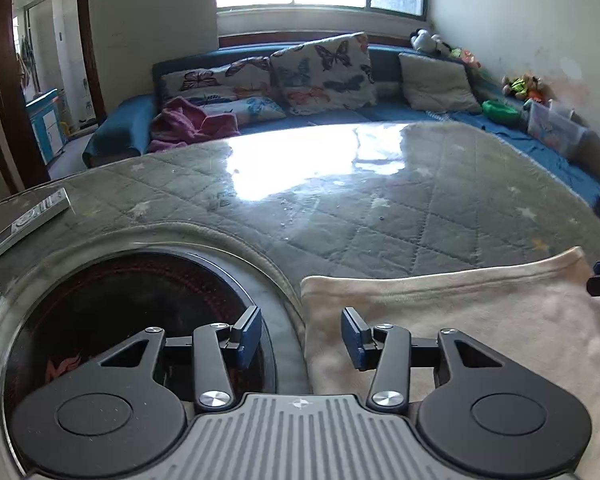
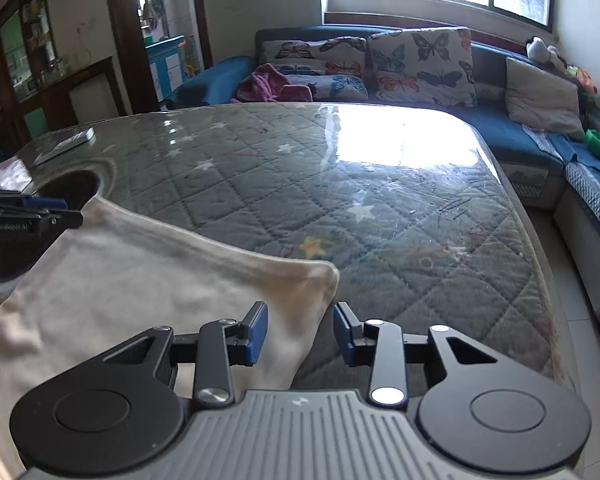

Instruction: Fold clothes

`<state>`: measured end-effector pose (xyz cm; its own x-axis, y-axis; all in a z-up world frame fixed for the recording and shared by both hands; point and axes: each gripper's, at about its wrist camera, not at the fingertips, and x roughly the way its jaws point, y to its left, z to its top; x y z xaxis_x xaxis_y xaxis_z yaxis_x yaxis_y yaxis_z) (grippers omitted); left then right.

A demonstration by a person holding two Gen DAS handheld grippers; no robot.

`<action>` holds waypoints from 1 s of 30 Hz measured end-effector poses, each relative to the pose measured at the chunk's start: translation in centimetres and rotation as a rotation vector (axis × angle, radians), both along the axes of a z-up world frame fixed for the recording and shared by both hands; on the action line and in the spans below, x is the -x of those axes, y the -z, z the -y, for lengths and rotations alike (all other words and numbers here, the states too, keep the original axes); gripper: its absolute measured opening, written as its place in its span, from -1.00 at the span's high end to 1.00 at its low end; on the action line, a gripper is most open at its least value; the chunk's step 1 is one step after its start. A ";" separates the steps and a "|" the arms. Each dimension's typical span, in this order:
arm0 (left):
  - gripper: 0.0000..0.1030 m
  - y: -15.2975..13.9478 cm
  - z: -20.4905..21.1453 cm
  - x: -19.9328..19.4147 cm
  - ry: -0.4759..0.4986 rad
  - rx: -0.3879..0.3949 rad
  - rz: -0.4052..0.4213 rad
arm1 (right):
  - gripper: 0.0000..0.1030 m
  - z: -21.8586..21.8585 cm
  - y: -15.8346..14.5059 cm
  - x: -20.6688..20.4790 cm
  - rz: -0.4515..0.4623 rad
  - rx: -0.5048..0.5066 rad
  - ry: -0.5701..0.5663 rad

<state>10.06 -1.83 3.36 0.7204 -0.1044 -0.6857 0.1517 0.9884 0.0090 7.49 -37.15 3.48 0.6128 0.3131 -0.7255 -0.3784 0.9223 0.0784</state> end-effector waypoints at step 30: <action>0.71 -0.3 4.6 7.4 0.210 0.074 0.028 | 0.70 -5.5 -1.5 6.8 0.084 0.072 -0.305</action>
